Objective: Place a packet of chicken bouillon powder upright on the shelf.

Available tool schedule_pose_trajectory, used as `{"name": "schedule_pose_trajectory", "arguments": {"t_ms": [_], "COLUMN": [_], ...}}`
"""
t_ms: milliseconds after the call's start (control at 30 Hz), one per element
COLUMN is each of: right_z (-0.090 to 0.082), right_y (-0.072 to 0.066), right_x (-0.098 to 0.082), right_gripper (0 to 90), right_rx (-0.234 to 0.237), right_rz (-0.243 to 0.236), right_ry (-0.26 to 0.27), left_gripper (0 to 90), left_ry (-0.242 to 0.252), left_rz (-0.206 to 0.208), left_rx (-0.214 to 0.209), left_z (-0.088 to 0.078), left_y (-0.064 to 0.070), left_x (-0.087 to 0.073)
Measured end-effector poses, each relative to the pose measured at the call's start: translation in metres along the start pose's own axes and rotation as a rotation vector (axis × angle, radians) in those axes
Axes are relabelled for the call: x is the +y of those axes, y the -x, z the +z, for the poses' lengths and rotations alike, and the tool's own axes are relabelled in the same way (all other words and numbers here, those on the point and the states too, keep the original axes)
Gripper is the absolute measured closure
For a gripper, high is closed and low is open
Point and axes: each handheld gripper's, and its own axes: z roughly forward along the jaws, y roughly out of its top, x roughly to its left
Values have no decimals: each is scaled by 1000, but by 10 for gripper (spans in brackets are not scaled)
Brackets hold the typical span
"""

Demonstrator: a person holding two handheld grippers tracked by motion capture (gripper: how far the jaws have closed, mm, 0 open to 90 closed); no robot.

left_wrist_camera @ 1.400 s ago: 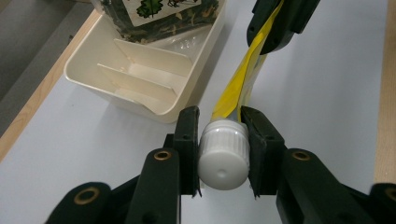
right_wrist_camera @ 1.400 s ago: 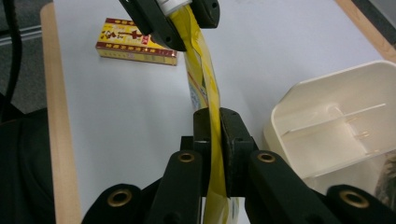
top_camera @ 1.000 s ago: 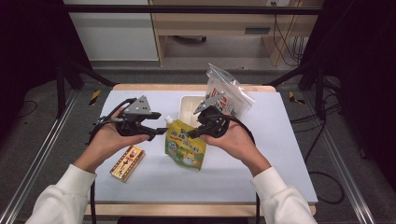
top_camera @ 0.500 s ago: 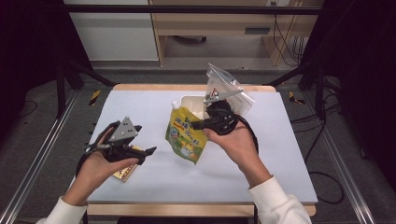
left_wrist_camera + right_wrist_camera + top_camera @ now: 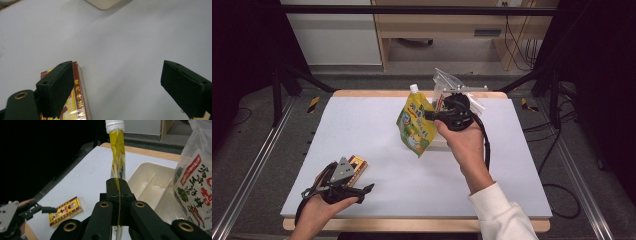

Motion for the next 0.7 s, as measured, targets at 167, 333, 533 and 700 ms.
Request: {"name": "schedule_pose_trajectory", "arguments": {"t_ms": [167, 333, 533, 700], "right_z": [-3, -3, -1, 0], "right_y": [-1, 3, 9, 12], "right_x": [7, 14, 19, 22], "right_gripper": [900, 900, 900, 900], "right_rx": [-37, -68, -82, -101], "right_rz": [22, 39, 73, 80], "right_ry": [37, 54, 78, 89], "left_gripper": [107, 107, 107, 107], "left_ry": [15, 15, 11, 6], "left_rz": [-30, -42, -49, -51], "left_rx": [19, 36, 38, 33], "left_z": [-2, -3, 0, 1], "left_y": [0, 1, 1, 1], "left_x": [-10, -16, -20, -21]}}
